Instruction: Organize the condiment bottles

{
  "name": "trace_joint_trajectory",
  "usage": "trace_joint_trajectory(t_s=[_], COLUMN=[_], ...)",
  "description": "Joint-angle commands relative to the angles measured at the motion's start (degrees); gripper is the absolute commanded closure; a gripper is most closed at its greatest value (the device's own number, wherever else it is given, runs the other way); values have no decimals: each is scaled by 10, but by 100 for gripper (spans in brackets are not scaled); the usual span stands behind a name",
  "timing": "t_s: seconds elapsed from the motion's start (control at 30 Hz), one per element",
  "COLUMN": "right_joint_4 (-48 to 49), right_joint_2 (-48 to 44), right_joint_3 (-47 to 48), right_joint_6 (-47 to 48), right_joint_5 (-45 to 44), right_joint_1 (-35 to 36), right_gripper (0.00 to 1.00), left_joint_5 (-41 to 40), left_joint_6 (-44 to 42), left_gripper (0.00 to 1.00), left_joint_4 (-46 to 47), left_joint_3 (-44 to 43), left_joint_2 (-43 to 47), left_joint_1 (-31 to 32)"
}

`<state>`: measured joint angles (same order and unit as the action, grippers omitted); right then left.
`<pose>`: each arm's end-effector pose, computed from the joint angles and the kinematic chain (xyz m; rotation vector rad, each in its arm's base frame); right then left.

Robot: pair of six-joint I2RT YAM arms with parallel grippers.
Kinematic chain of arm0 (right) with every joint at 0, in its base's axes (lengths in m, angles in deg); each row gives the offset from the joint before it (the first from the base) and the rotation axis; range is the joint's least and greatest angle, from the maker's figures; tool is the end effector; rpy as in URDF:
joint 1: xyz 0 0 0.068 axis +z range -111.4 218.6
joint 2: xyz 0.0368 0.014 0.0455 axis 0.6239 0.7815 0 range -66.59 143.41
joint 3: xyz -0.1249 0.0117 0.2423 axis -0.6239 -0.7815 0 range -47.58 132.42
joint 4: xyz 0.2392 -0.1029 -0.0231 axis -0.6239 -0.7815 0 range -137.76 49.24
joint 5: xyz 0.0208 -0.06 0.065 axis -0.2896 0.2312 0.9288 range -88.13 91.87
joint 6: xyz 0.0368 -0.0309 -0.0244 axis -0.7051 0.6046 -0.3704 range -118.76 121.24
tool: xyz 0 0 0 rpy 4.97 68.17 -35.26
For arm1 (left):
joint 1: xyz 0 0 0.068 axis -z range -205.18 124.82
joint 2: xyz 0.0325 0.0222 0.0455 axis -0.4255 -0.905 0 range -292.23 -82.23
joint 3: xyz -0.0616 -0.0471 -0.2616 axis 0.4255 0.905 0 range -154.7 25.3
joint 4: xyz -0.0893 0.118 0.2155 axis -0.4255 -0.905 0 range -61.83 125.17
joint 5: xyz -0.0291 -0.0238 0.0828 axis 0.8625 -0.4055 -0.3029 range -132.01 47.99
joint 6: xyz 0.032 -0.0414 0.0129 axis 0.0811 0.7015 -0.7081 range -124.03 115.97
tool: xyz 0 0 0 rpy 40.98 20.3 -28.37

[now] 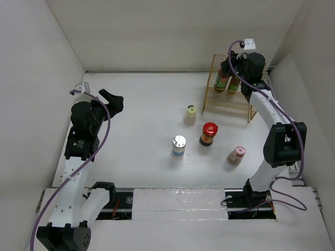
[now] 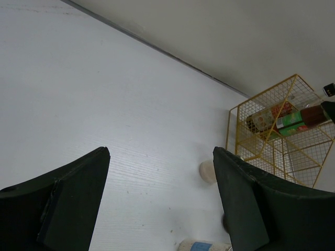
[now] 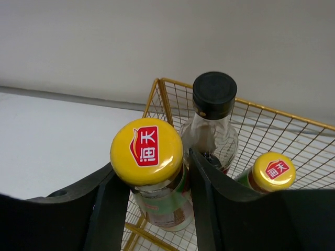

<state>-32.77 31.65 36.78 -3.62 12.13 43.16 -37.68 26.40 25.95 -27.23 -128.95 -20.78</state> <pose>0.4166 0.0396 0.3631 -0.1311 1.6740 0.2738 0.1851 -0.0170 0.3838 -0.3151 1.6258 -0.5265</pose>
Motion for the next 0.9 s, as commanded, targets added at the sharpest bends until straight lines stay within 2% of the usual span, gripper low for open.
trace_joint_trajectory(t_s=[0.0, 0.43, 0.73, 0.87], right_joint_4=[107, 126, 126, 120], right_joint_2=[-9, 50, 42, 24], right_joint_3=[3, -46, -75, -75], right_joint_6=[-5, 0, 0, 0], right_joint_5=[-13, -55, -86, -86], right_joint_1=[11, 55, 66, 66], right_gripper=[89, 83, 75, 42], left_joint_5=[7, 12, 12, 12], left_joint_6=[-9, -9, -9, -9], left_gripper=[24, 24, 24, 24], left_joint_4=[25, 25, 25, 25], left_joint_3=[-4, -4, -4, -4], left_joint_2=[3, -2, -2, -2], left_joint_1=[-2, -2, -2, -2])
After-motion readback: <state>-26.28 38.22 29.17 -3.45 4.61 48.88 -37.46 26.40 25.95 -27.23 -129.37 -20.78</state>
